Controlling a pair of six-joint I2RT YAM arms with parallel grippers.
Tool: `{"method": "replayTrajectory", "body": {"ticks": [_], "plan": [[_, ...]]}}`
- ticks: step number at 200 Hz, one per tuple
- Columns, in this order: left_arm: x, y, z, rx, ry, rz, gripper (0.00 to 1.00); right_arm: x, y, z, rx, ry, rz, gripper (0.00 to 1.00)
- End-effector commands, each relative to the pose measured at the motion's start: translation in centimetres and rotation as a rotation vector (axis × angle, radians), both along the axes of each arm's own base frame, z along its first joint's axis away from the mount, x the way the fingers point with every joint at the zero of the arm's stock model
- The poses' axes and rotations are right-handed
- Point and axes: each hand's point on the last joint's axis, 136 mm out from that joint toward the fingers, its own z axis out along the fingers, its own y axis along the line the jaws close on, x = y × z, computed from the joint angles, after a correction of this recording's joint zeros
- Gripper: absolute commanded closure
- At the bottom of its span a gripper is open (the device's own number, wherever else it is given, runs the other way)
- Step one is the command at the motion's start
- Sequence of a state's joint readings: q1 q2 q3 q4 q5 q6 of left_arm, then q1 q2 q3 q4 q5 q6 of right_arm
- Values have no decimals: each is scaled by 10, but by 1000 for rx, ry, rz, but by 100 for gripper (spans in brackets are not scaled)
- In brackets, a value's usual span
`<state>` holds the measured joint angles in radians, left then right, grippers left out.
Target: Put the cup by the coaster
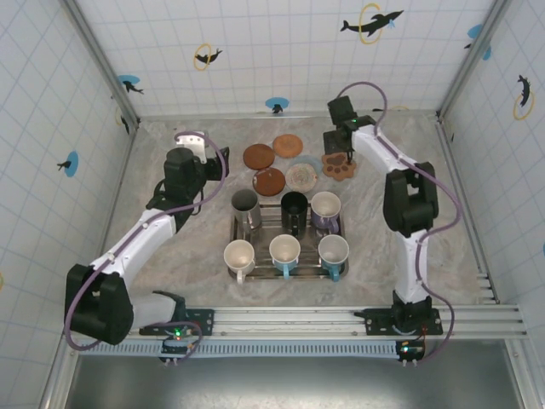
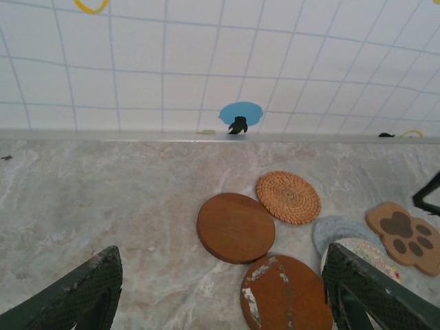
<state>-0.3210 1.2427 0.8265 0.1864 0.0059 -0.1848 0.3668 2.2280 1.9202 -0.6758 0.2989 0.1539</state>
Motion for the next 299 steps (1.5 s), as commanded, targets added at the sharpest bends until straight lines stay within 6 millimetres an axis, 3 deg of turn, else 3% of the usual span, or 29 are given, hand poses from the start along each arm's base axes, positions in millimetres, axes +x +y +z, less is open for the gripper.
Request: {"method": "replayTrajectory", "body": {"ticks": [1,106,165,220,299], "plan": [[-5,-1,24,-1,-44,-4,23,2,12,-8,31,48,5,18],[-12,-15,28,30,-61,-77,23,30,28,-52,47,84,-28,19],[-11,-21,23,42,-49,-92,23,35,20,-63,6,88,-56,20],[-11,-25,18,56,-32,-103,24,32,11,-76,-37,119,-74,20],[-11,-31,13,72,-15,-121,24,13,-2,-87,-20,206,-98,23]]}}
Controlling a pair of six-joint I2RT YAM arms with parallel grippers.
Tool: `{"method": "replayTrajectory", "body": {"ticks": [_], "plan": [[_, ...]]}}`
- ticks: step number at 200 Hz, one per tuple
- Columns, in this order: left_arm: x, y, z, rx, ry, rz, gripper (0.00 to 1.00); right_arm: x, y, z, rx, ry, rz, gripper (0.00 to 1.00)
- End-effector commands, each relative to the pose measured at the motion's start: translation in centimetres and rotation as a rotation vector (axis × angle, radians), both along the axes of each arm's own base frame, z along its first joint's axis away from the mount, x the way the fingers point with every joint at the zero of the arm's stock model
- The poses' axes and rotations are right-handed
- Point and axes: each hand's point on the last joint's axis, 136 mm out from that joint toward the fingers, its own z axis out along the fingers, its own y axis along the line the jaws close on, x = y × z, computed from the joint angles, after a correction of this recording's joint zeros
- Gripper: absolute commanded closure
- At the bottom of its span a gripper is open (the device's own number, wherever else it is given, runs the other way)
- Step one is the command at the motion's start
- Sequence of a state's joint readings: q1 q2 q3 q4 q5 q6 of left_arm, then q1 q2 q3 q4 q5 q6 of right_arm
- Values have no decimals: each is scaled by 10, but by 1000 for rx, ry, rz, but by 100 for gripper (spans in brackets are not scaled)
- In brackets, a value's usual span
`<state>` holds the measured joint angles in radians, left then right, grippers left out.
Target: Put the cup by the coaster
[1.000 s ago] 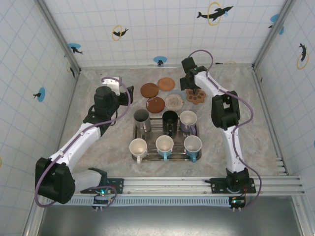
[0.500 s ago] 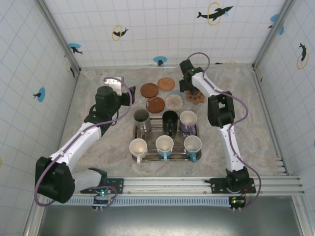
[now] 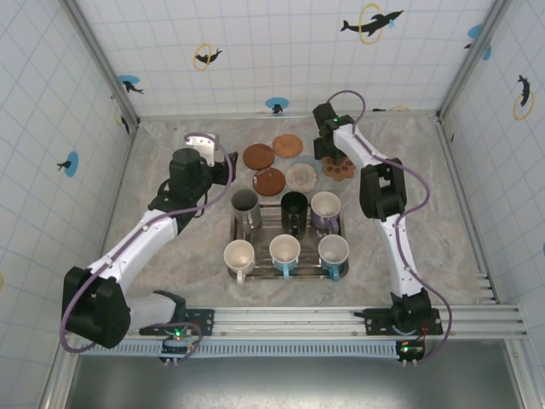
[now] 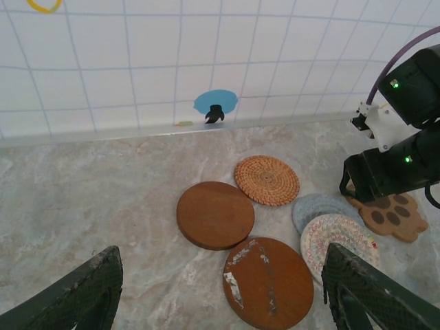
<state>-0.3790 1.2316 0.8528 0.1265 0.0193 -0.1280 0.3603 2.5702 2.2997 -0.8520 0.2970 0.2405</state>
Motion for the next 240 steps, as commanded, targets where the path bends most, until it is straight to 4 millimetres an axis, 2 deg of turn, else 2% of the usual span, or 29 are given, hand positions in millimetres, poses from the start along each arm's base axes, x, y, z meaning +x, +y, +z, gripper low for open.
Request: {"method": "replayTrajectory", "body": {"ticks": [1,38,110,174,240], "plan": [[1,-8,10,18,-19,-34,24,-17,-10,-17,-9,85,-16,23],[0,-10,7,24,-12,-40,24,-27,-15,-19,8,109,-21,25],[-1,-14,7,24,-10,-50,24,-52,-38,-19,42,130,-65,27],[-1,-19,8,19,-12,-59,25,-74,-73,-19,54,137,-128,27],[-1,-24,10,20,-10,-66,25,-72,-96,-15,65,128,-156,27]]}}
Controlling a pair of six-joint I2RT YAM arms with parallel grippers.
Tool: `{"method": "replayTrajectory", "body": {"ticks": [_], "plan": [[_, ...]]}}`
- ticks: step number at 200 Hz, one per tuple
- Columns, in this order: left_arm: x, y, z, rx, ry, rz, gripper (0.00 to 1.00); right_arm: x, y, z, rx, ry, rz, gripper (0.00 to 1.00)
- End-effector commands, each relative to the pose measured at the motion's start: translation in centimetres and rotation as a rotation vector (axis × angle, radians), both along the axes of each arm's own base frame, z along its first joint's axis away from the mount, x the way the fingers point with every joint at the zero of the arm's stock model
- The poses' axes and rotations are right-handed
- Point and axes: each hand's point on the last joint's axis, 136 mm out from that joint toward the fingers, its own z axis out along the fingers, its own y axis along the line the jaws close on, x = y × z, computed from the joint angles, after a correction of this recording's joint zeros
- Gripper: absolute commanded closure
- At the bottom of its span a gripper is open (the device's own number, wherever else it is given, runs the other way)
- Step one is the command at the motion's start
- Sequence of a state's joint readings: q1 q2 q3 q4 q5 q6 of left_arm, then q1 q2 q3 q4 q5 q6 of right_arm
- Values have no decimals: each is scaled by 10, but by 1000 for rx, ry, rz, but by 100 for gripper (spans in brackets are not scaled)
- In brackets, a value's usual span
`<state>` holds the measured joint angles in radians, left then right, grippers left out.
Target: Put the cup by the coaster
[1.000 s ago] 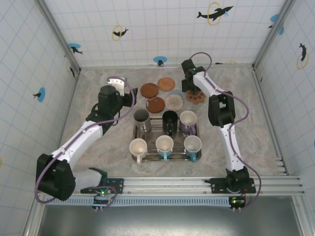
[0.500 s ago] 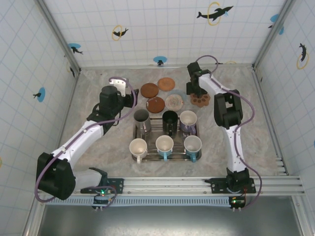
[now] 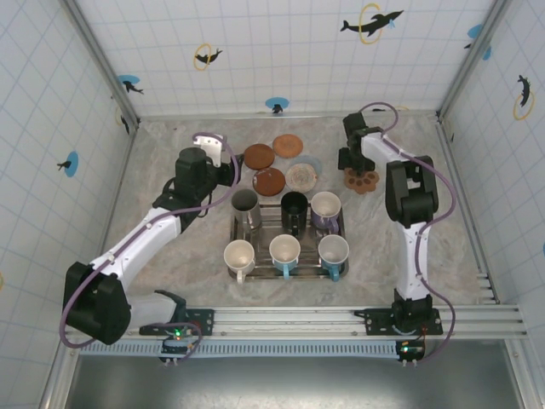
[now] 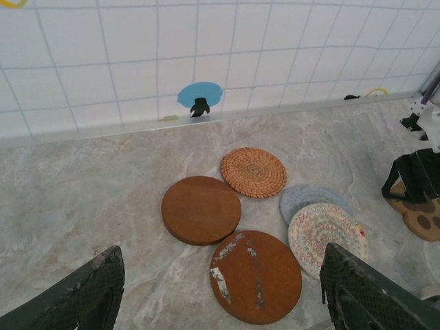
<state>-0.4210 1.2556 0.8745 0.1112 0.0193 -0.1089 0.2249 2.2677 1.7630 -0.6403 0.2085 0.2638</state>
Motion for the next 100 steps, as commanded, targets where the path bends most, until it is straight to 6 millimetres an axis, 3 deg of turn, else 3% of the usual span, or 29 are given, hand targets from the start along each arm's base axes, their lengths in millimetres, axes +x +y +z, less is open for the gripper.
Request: {"method": "replayTrajectory", "body": {"ticks": [1,64,100], "plan": [[2,-6,13,-4,-19,-17,25,-22,-19,-11,-11,87,-25,27],[4,-7,11,2,-10,-14,25,-17,-34,-4,-7,77,-43,27],[9,-9,8,7,3,-2,25,-9,-28,7,18,54,-26,27]]}}
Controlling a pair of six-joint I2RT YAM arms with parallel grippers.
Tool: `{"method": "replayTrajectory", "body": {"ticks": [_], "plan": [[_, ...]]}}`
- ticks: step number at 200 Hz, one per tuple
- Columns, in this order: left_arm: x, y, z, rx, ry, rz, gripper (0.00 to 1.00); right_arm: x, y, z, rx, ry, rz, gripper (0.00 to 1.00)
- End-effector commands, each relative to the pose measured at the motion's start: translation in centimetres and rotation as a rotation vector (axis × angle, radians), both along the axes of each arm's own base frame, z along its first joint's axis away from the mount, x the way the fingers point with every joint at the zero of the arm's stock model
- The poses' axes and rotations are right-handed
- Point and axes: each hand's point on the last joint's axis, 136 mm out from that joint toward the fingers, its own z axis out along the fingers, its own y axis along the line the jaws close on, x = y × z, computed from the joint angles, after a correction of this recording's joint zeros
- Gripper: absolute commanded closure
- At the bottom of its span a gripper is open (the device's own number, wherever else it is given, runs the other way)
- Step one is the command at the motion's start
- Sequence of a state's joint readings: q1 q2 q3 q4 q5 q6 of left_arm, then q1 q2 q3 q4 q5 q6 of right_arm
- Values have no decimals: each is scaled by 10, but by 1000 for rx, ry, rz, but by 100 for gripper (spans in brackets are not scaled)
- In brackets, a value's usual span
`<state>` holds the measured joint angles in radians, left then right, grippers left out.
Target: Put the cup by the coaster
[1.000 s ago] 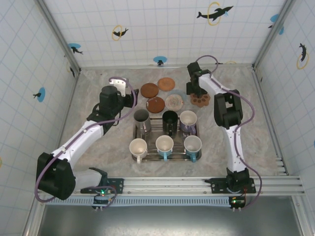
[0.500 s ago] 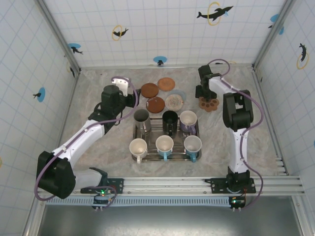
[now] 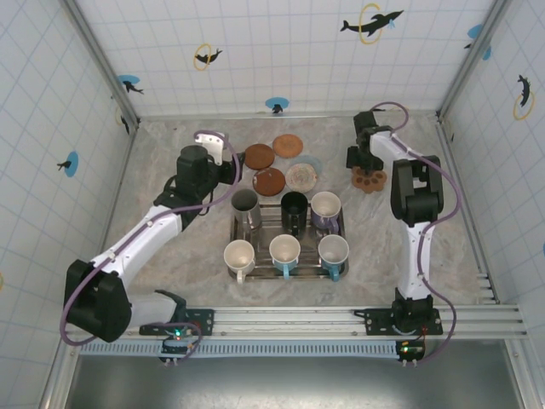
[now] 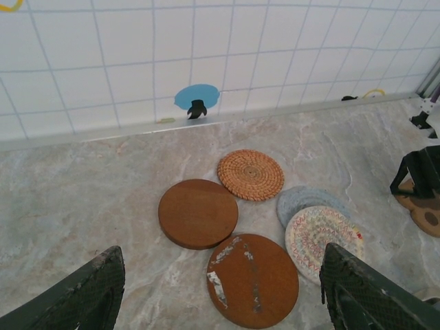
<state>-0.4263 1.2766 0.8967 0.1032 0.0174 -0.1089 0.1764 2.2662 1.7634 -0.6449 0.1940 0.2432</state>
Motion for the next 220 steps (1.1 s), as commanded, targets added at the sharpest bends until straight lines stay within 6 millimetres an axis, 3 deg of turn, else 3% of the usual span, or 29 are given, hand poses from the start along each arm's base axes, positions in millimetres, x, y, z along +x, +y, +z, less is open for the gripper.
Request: {"method": "replayTrajectory", "body": {"ticks": [1,15,20,57,76,82,84,89,111,149,220], "plan": [[6,-5,8,4,-3,2,26,-11,-6,7,14,46,-1,27],[10,-6,5,11,9,8,26,-6,-2,12,33,31,4,27],[12,-7,5,14,13,8,26,-2,1,30,50,-7,9,27],[34,-12,8,77,38,26,26,11,16,71,95,-95,42,23],[51,-17,3,126,66,34,25,16,26,94,136,-144,68,22],[54,-17,-10,146,97,39,25,17,31,101,153,-159,76,22],[60,-19,0,139,80,40,25,17,31,103,157,-164,78,21],[66,-22,2,145,85,39,25,18,34,109,169,-175,84,21],[90,-33,-16,213,171,23,24,17,42,132,203,-219,104,20],[125,-40,-53,345,304,45,24,-8,53,151,277,-278,92,16],[159,-75,-103,395,360,-94,22,-62,56,170,417,-416,50,15]]}}
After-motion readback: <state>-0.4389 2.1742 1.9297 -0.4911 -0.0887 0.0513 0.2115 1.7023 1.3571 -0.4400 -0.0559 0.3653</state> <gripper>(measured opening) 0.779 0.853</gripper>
